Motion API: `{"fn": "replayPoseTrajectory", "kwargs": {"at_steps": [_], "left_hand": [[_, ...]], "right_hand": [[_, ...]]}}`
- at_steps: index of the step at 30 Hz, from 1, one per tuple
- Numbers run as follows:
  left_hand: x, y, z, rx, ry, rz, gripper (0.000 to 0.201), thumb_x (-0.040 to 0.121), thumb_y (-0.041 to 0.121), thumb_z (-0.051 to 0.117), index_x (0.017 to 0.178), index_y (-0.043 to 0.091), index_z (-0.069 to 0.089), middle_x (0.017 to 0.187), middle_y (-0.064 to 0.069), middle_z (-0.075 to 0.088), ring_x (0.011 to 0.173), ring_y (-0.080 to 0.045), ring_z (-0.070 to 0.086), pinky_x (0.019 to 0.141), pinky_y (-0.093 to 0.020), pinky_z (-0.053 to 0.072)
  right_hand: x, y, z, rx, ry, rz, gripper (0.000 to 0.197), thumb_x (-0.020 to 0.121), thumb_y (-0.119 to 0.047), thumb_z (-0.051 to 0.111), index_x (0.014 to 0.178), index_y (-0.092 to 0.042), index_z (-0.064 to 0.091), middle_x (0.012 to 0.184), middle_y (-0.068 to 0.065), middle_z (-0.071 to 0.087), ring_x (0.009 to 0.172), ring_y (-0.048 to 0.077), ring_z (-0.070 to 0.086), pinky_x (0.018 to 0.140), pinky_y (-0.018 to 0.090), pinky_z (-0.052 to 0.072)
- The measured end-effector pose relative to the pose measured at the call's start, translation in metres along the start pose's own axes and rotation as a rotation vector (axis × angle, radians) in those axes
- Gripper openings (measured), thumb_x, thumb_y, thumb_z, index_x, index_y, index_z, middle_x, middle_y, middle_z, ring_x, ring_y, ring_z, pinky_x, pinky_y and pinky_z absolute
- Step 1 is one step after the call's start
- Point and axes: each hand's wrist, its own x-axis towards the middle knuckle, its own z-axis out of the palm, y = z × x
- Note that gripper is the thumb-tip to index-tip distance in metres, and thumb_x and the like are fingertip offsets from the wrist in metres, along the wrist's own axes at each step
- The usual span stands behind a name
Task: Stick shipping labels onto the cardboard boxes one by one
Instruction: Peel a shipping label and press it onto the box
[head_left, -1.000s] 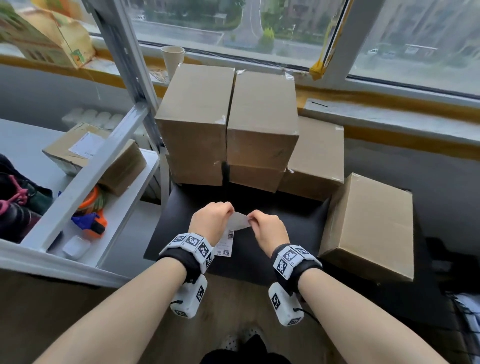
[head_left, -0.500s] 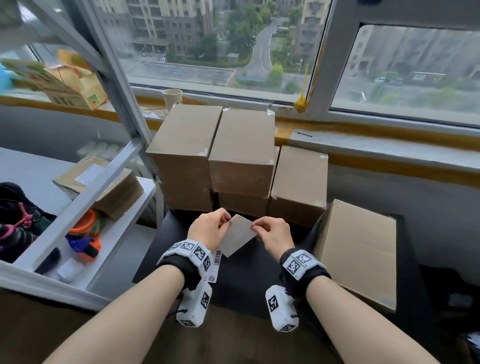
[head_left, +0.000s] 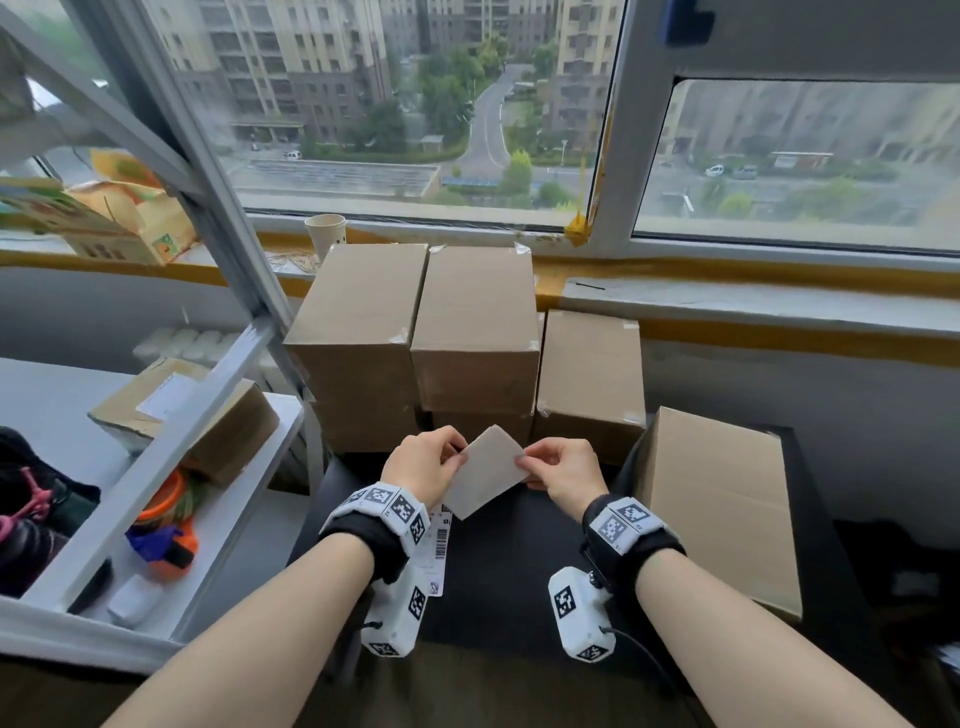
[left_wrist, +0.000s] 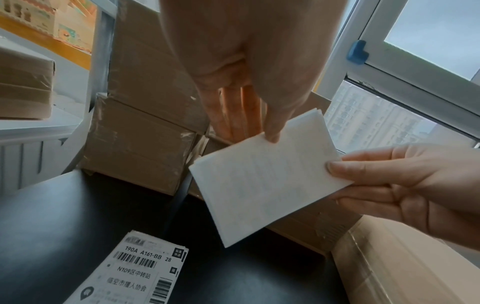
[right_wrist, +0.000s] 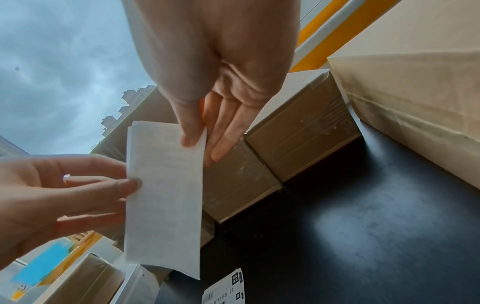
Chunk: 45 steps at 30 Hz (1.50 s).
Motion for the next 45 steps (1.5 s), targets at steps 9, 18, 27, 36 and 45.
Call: {"fn": "replayPoseTrajectory", "kwargs": {"at_steps": [9,18,27,36,45], "left_hand": [[0.000,-0.031,0.003,0.013,0.020,0.098,0.010,0.087,0.029,0.062,0.090,0.022,0.070,0.087,0.007,0.062,0.089,-0.012,0.060,0.081,-0.031,0.049],[0.002,-0.060,0.006,0.048,-0.014,0.058,0.012,0.085,0.022,0.060,0.089,0.020,0.071,0.094,0.003,0.071,0.090,-0.018,0.063,0.083,-0.034,0.050],[0.000,-0.068,0.018,-0.100,-0.001,0.064,0.022,0.082,0.024,0.069,0.103,0.019,0.069,0.096,0.001,0.067,0.084,-0.015,0.064,0.086,-0.035,0.051],[-0.025,-0.086,0.038,-0.039,-0.162,-0.044,0.033,0.081,0.052,0.063,0.101,0.027,0.071,0.110,0.012,0.064,0.090,-0.011,0.062,0.082,-0.030,0.051],[-0.017,-0.081,0.040,-0.114,-0.083,-0.180,0.033,0.088,0.049,0.052,0.081,0.018,0.060,0.078,0.006,0.060,0.078,-0.017,0.059,0.074,-0.033,0.050]], "right_hand": [[-0.003,0.004,0.033,-0.191,0.013,-0.022,0.016,0.077,-0.016,0.074,0.065,-0.024,0.067,0.063,-0.005,0.064,0.060,0.007,0.055,0.064,0.022,0.046],[-0.003,0.007,0.045,-0.270,0.020,0.028,0.017,0.074,-0.018,0.077,0.063,-0.021,0.065,0.064,-0.005,0.062,0.062,0.006,0.054,0.059,0.015,0.039],[-0.003,0.016,0.069,-0.342,0.026,-0.021,0.034,0.072,-0.008,0.076,0.054,-0.027,0.054,0.077,-0.004,0.071,0.072,0.012,0.065,0.071,0.025,0.051],[-0.011,0.038,0.090,-0.527,-0.140,0.071,0.012,0.073,-0.015,0.075,0.069,-0.016,0.064,0.084,0.001,0.071,0.083,0.020,0.066,0.079,0.032,0.053],[-0.005,0.042,0.086,-0.448,-0.098,0.046,0.020,0.072,-0.033,0.078,0.074,-0.017,0.066,0.080,-0.002,0.071,0.080,0.014,0.066,0.076,0.031,0.054]]}}
